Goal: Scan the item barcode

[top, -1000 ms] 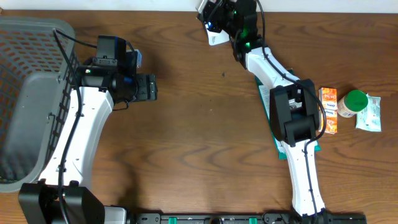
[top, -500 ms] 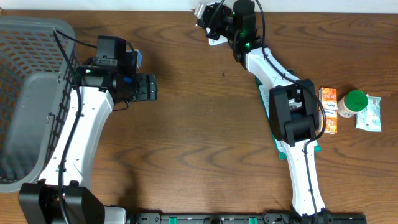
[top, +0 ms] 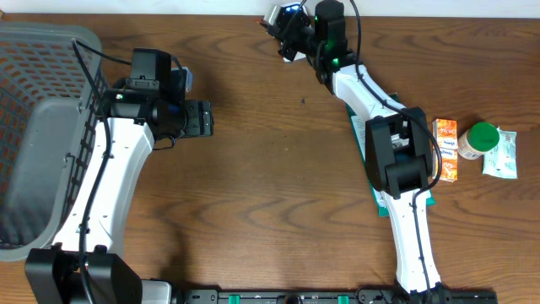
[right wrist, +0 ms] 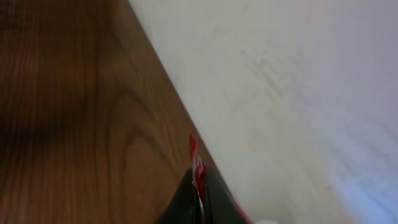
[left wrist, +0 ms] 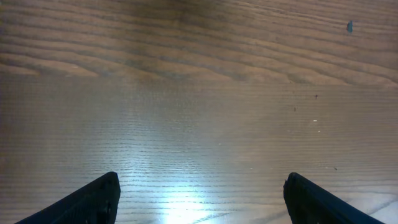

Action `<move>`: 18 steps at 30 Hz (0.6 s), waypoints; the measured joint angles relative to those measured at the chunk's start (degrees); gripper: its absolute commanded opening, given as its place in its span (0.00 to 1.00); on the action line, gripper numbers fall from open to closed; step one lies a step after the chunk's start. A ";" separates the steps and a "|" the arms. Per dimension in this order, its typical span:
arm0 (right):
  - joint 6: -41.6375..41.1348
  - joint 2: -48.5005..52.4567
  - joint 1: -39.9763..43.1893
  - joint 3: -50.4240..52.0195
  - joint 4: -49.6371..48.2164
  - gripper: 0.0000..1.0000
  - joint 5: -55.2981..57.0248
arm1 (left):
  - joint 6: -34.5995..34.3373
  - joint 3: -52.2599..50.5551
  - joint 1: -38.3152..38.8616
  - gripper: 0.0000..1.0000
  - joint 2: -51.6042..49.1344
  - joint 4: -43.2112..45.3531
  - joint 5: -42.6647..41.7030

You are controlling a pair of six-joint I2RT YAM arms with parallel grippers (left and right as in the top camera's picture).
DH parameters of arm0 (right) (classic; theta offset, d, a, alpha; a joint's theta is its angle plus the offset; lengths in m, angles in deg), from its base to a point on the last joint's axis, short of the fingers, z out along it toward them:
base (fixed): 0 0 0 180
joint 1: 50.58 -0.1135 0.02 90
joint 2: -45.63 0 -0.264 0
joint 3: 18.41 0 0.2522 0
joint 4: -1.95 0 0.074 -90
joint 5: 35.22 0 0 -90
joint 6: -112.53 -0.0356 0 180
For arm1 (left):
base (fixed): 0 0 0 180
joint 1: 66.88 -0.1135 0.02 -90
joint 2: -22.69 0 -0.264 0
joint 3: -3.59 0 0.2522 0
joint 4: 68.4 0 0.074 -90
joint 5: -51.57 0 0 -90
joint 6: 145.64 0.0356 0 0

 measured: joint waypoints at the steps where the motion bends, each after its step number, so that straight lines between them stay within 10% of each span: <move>1: -0.46 0.15 0.00 0.00 0.02 0.01 -0.09 | 0.00 0.00 0.00 0.85 0.00 -0.02 0.00; 18: -6.93 2.99 0.33 0.11 -7.08 0.01 -8.28 | 0.00 0.00 0.00 0.85 0.00 0.02 0.02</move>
